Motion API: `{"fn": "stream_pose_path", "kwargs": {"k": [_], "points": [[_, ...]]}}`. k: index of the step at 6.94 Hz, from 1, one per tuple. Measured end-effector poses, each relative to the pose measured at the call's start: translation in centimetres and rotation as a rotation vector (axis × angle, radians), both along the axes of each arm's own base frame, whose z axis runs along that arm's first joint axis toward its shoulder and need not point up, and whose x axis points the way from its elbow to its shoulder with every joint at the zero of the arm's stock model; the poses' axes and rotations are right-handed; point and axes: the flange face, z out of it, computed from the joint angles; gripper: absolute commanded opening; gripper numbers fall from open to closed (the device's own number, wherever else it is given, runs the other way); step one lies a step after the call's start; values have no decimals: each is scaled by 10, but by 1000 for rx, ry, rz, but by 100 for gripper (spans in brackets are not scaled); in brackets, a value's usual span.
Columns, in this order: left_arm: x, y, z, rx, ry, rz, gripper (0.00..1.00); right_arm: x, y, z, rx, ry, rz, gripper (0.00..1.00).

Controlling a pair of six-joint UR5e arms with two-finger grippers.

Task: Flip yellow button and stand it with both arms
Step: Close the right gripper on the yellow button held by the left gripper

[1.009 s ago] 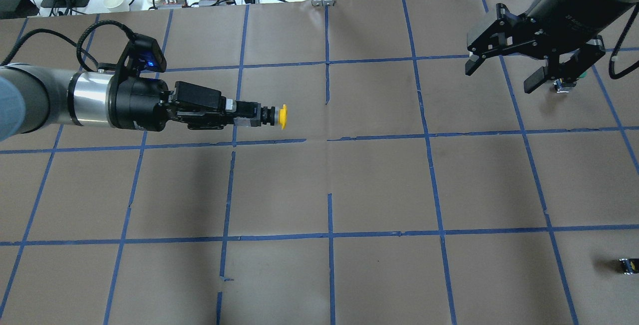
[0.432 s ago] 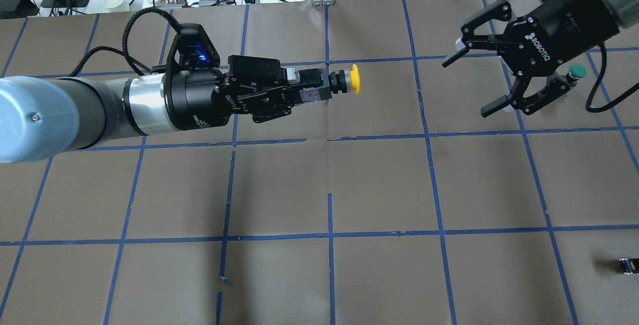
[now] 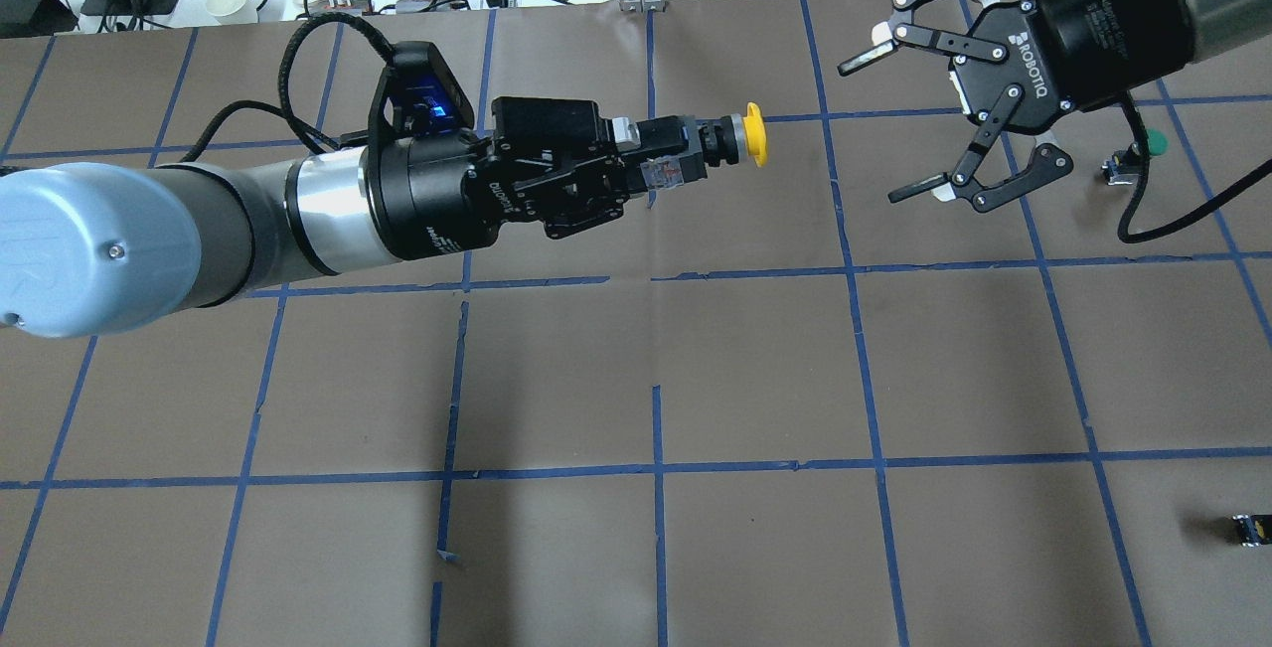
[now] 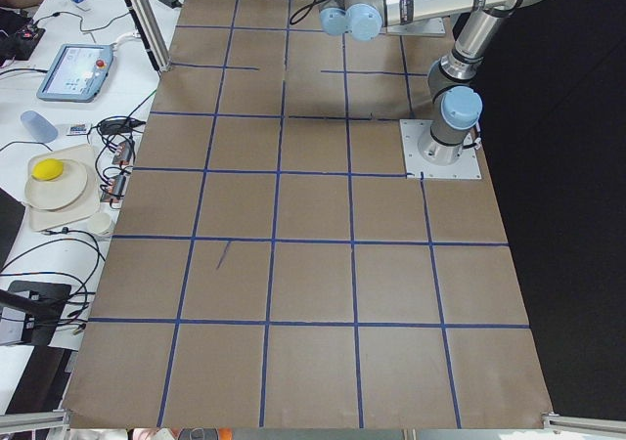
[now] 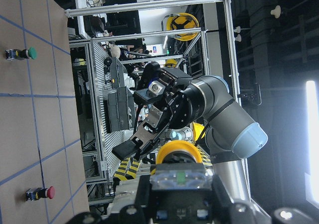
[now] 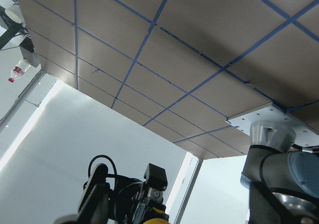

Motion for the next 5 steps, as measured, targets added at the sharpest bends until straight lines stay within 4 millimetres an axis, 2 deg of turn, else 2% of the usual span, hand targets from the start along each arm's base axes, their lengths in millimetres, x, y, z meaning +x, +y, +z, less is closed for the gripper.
{"fn": "stream_pose_path", "kwargs": {"k": [3,4,5], "points": [[-2,-1,0,3,10,8,16,48,9,15,17,-64,19,91],[-4,-2,1,3,17,15,16,56,12,19,22,-73,21,91],[-4,-2,1,3,21,18,16,62,17,22,19,-77,27,85]]}}
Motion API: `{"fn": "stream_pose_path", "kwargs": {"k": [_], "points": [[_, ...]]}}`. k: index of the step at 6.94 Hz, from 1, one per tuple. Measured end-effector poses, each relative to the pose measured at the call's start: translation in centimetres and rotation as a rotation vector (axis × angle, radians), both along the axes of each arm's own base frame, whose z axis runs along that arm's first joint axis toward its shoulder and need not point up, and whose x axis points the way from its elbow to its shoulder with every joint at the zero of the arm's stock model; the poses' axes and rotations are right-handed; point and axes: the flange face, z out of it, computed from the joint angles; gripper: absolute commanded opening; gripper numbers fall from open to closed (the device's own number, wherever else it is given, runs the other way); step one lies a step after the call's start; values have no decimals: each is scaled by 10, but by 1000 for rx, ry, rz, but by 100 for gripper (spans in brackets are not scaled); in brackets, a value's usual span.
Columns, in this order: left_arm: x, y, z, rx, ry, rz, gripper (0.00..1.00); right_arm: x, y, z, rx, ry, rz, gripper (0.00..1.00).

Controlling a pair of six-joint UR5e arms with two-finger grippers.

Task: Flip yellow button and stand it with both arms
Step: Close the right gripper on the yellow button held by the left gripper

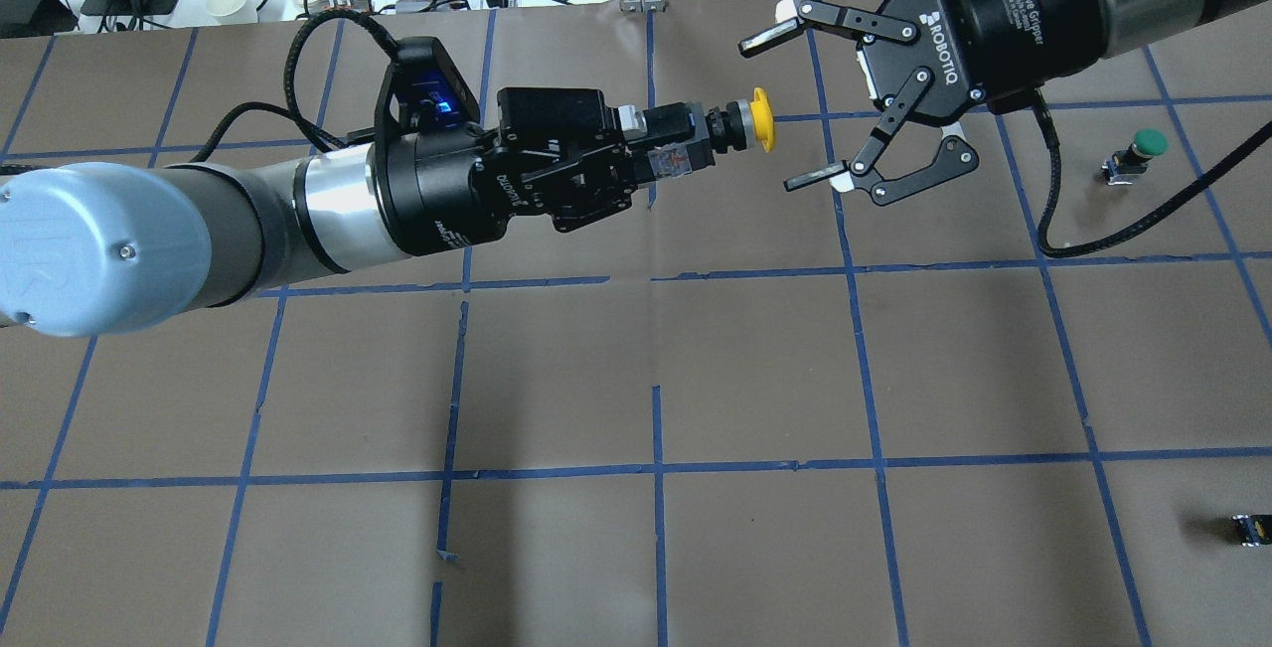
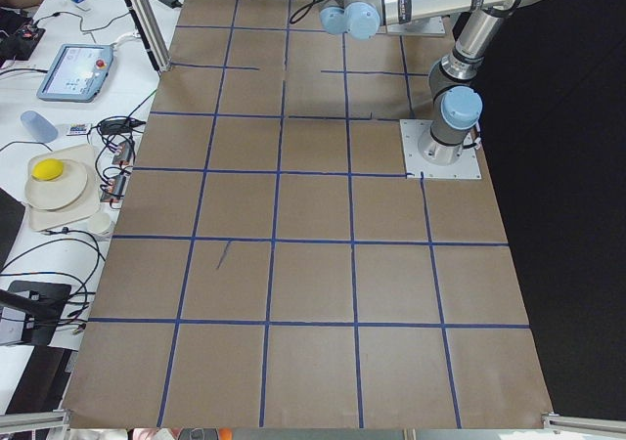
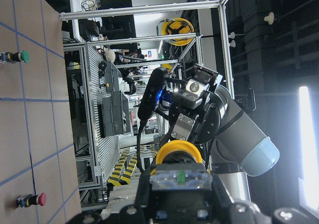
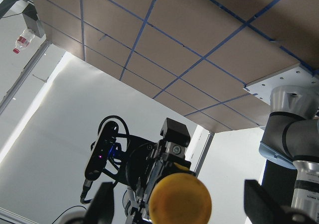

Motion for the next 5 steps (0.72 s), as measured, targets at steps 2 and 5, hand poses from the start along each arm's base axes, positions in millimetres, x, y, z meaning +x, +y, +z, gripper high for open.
{"fn": "stream_pose_path", "kwargs": {"k": [2,5], "points": [[-1,0,1,-2,2,0,16,14,8,4,-10,-1,27,33],[-2,0,0,-1,2,-1,16,17,9,6,-30,6,41,17]]}}
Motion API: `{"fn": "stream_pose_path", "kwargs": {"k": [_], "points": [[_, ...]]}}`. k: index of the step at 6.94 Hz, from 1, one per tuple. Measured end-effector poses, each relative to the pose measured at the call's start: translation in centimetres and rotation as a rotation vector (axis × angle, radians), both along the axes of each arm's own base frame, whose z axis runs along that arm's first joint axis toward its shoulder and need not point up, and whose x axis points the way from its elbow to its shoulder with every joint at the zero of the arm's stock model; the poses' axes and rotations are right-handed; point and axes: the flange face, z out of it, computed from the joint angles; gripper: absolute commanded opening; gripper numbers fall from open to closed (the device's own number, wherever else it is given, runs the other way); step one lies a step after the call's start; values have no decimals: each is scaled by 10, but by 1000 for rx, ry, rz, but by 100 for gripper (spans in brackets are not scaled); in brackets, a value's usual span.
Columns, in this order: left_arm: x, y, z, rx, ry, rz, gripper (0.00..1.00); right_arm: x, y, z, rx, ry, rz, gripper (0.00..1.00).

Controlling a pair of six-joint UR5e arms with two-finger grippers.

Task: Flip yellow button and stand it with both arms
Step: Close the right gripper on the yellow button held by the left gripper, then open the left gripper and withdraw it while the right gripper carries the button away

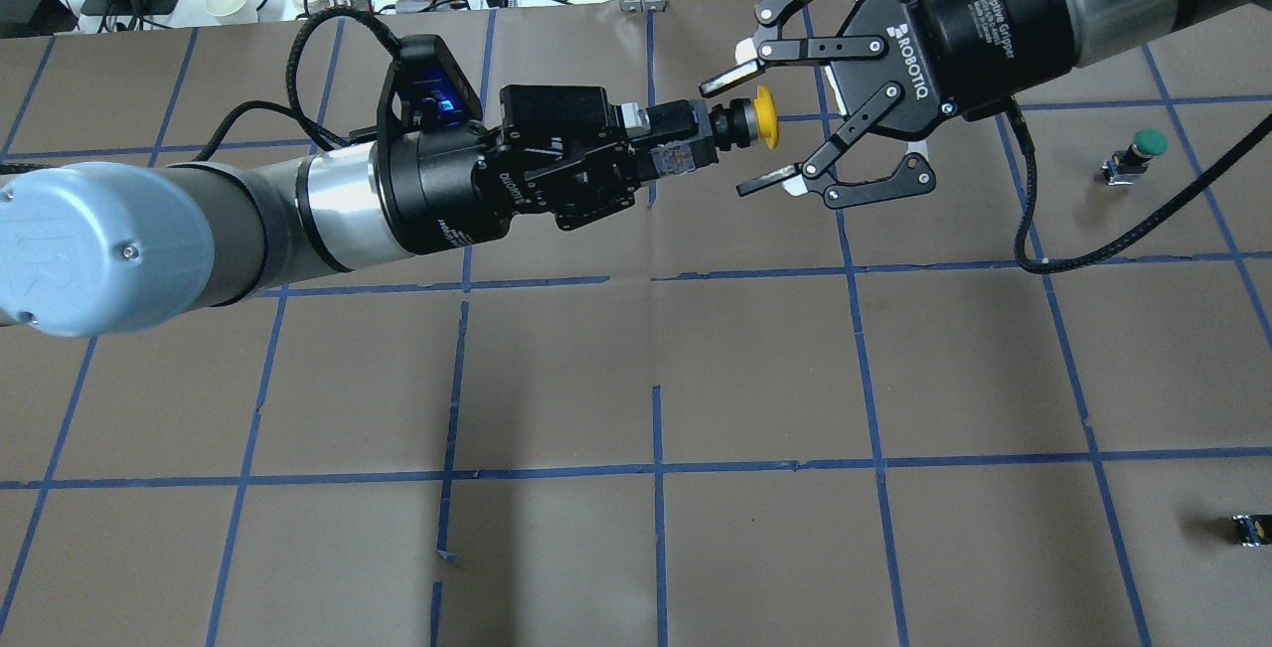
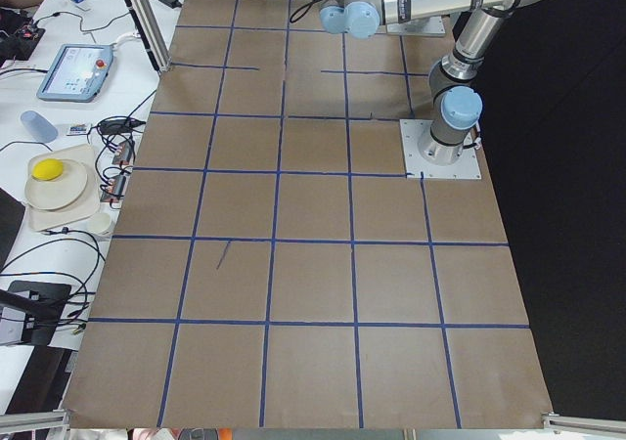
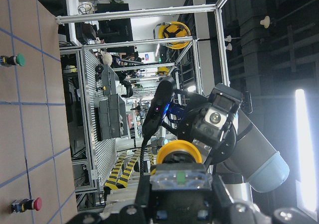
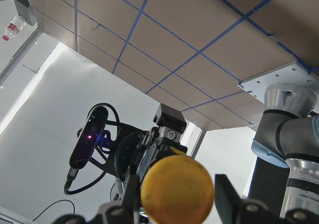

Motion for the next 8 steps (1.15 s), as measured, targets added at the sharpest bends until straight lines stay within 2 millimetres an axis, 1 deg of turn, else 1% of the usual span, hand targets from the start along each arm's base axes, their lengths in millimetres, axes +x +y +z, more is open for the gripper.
{"fn": "stream_pose_path", "kwargs": {"k": [1,2,3,5,6,7,8], "points": [[0,0,0,0,1,1,18,0,-1,0,-5,3,3,17],[0,0,0,-2,0,-1,64,0,-2,1,-10,6,4,17],[-1,0,1,-4,-4,-7,100,0,-2,1,-15,7,5,17],[-1,2,0,-8,-25,-39,100,-1,-4,3,-26,7,3,17],[-1,1,3,-9,-31,-48,100,-2,-4,4,-34,9,2,17],[1,-2,10,-20,-42,-60,100,-4,-6,5,-53,24,6,17],[6,-6,23,-44,-77,-93,100,-11,-9,3,-111,83,32,17]]}}
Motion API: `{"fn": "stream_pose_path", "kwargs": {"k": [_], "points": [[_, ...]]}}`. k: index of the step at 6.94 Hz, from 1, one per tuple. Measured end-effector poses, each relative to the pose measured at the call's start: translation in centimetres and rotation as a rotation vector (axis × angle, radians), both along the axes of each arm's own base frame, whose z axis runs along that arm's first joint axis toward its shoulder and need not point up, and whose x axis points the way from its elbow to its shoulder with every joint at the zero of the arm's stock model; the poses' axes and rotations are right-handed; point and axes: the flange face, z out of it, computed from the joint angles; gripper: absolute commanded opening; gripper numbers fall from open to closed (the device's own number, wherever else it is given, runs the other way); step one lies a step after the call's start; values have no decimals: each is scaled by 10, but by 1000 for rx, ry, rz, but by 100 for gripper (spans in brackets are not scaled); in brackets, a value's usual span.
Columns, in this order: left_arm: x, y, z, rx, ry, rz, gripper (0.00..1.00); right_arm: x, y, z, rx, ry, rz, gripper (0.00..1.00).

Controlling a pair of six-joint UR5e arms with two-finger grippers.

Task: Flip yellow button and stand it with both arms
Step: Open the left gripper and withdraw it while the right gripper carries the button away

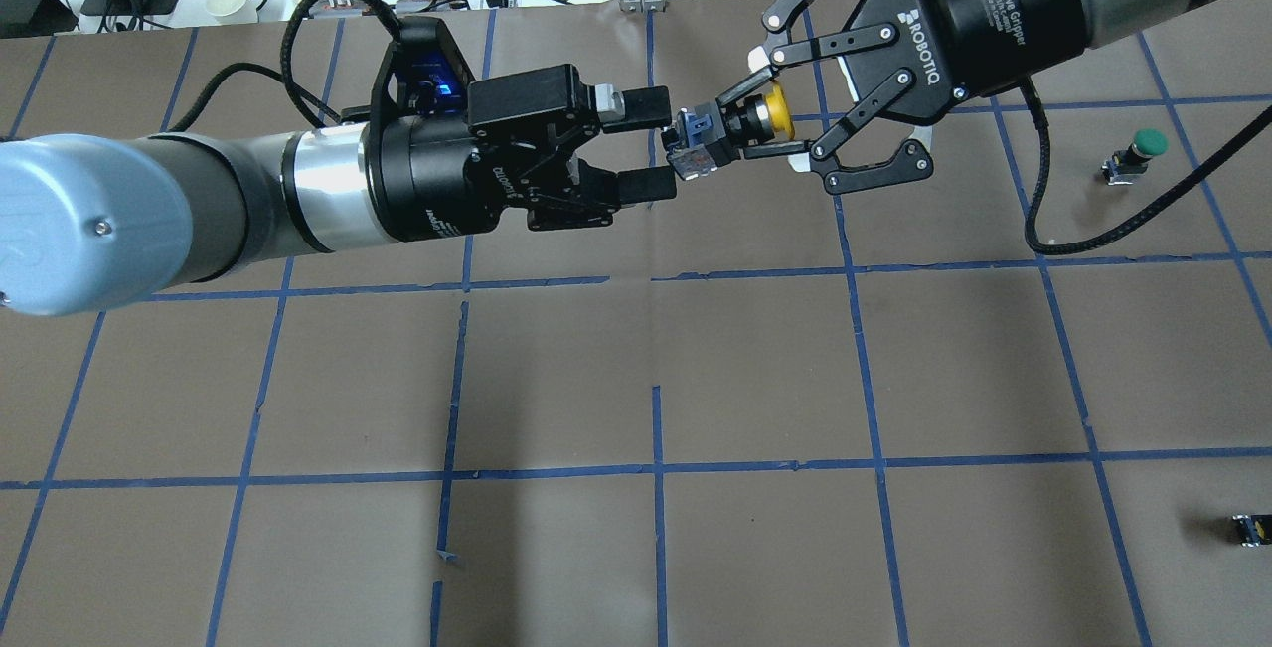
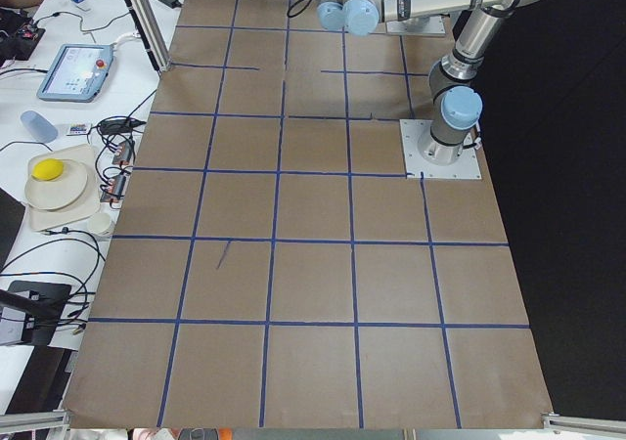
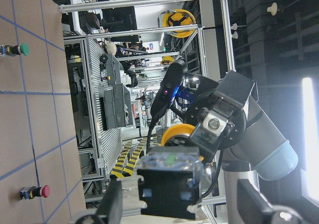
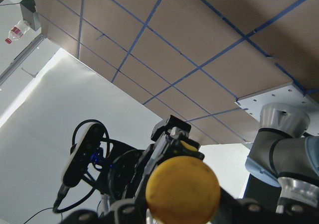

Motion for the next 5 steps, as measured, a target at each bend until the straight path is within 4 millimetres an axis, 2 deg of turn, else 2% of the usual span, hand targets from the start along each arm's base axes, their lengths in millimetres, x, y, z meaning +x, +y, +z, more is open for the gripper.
{"fn": "stream_pose_path", "kwargs": {"k": [2,3,5], "points": [[18,-10,18,-26,-118,-96,100,-28,-7,-13,-176,205,128,17],[33,-17,13,-40,-207,-158,100,-43,-7,-20,-279,292,253,17],[66,-38,-15,-97,-416,-290,100,-66,-3,-40,-466,396,561,16]]}}
